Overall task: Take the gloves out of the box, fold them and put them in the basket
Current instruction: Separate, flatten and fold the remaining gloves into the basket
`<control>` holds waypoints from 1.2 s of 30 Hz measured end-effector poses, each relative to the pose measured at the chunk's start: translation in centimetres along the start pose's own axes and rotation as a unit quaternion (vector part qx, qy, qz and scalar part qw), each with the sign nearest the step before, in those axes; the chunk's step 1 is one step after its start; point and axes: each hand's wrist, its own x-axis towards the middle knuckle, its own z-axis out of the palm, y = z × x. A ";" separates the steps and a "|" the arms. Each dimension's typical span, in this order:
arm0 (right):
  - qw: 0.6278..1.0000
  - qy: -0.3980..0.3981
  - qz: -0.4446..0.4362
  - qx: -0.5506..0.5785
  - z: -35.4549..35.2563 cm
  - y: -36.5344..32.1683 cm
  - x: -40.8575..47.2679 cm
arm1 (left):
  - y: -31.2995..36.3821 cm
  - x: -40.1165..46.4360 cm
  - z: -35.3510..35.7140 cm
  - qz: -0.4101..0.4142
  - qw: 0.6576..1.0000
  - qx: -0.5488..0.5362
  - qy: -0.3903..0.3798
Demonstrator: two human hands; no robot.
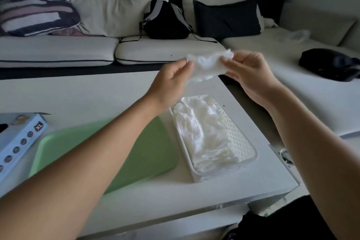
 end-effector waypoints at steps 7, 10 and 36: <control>0.899 -0.289 0.204 -0.257 -3.3 5.7 -6.6 | -7.8 -8.0 4.3 -0.042 0.964 0.142 -0.220; 0.864 -0.363 0.231 -0.260 -3.2 4.7 -7.1 | -6.8 -9.3 4.5 -0.019 0.926 0.235 -0.295; 0.656 -0.429 0.167 -0.598 4.8 5.7 -4.3 | -4.8 -5.1 8.4 -0.111 0.758 0.567 -0.304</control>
